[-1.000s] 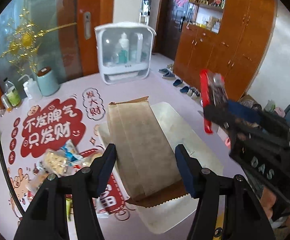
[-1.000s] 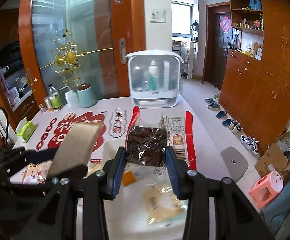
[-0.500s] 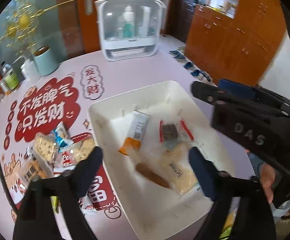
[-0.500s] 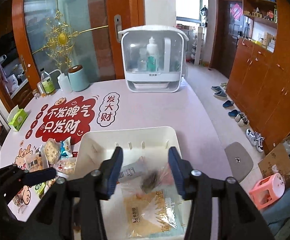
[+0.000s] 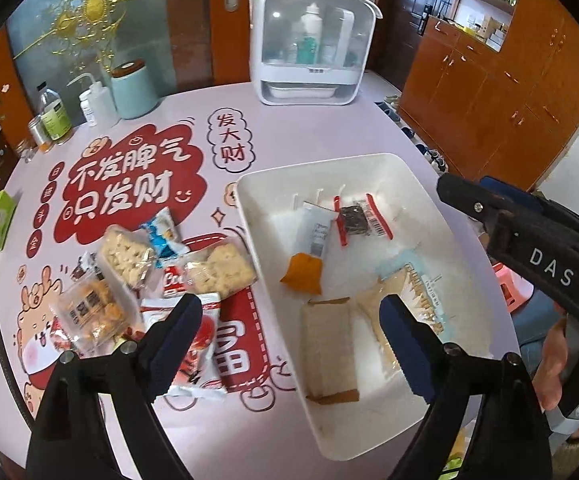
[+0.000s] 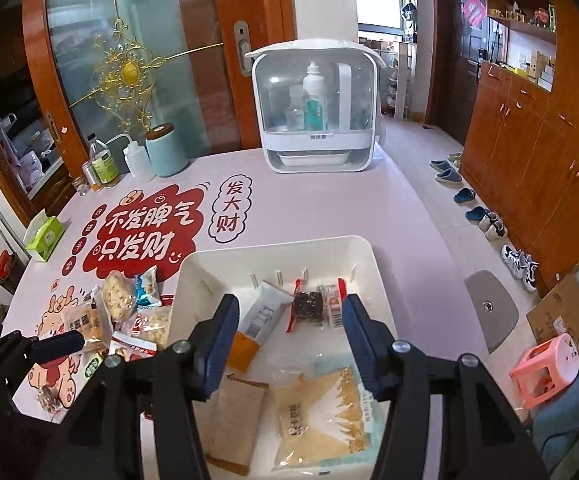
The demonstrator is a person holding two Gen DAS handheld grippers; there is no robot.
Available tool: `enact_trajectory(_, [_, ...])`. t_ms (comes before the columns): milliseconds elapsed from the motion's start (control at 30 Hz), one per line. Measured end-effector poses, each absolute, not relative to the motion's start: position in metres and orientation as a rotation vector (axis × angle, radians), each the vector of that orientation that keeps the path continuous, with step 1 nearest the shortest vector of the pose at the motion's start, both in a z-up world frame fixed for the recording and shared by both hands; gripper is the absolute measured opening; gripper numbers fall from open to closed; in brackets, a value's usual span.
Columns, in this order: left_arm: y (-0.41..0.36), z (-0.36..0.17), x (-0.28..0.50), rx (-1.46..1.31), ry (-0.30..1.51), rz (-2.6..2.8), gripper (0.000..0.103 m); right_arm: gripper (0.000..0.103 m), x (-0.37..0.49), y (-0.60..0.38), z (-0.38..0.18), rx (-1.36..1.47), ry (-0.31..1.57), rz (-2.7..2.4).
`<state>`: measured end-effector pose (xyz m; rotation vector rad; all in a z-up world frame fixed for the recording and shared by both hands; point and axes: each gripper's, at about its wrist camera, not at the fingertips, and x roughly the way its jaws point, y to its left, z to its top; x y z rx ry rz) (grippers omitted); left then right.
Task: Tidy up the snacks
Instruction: 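Move both tools back over the remaining snacks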
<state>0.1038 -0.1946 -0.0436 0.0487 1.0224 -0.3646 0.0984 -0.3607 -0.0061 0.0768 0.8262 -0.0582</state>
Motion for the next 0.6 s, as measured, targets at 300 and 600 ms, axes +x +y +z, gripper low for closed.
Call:
enact_trajectory(300, [-0.143, -0.024, 0.085, 0.044, 0.965, -0.329, 0.09, 0.054, 0.078, -0.332, 0.006, 0.094, 0.809, -0.05])
enact_trajectory(600, [-0.044, -0.004, 0.066, 0.023, 0.907, -0.215, 0.09, 0.054, 0.063, -0.281, 0.022, 0.116, 0.787, -0.016])
